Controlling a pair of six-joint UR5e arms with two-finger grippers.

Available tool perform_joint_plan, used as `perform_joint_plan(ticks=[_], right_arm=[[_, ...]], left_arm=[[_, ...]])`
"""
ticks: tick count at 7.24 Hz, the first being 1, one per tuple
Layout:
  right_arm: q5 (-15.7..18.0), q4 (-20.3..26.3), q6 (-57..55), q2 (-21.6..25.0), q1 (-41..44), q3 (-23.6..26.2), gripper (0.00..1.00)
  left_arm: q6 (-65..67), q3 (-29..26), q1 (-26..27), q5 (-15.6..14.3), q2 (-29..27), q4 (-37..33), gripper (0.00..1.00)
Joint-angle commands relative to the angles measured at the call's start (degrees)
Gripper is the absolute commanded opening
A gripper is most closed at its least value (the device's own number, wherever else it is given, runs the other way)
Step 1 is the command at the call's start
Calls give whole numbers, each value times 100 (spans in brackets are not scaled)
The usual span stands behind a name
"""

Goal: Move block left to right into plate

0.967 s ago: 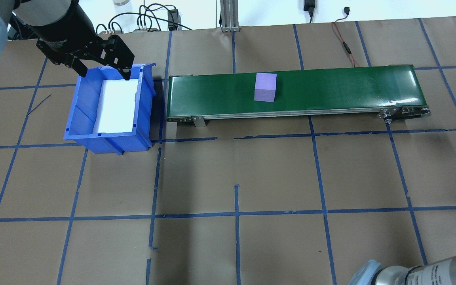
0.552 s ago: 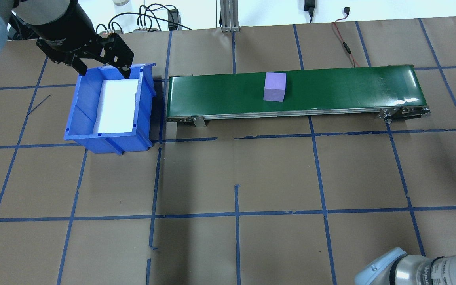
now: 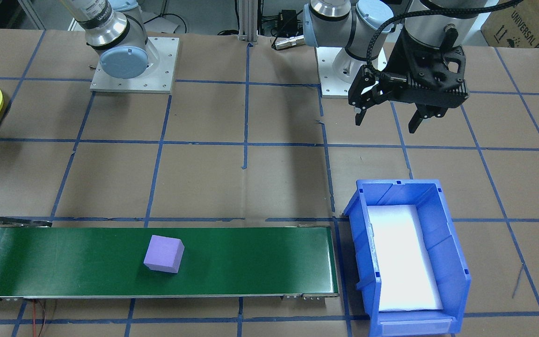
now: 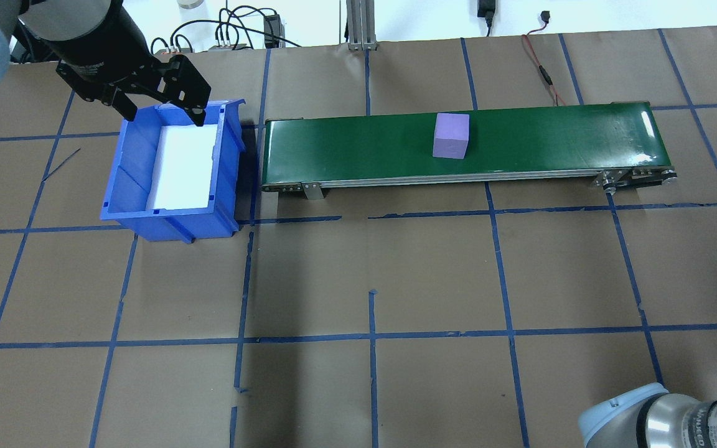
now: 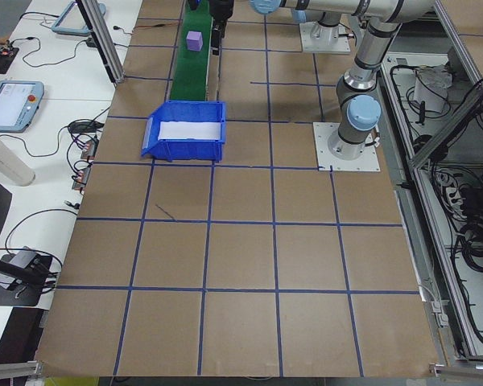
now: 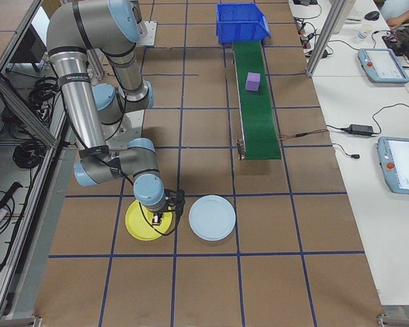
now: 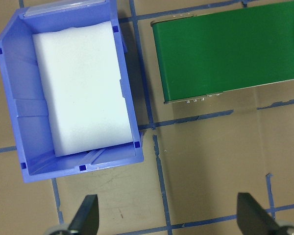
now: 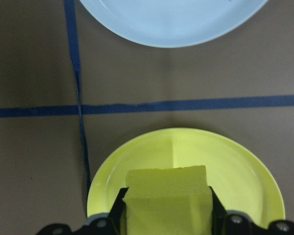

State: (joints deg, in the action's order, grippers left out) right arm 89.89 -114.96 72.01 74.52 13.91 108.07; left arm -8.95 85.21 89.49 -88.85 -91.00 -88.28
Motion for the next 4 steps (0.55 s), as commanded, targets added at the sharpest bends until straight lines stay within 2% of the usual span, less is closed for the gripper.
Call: perform_joint_plan(ticks=[1,2,3,4], right_arm=[[11,9,120,-8,-204,56,20],[-76,0,103,1,-196,117,73],[-451,-18,120,1,-196,153,100],[-446,-26,120,10,-196,145,100]], left_arm=[[24,66,-55,-10,-14,-32,100],[16,249,-11,-18,3,-145,100],[16,233,-46,-18,90,-529,100],[25,172,-72,-36,204,-767,100]])
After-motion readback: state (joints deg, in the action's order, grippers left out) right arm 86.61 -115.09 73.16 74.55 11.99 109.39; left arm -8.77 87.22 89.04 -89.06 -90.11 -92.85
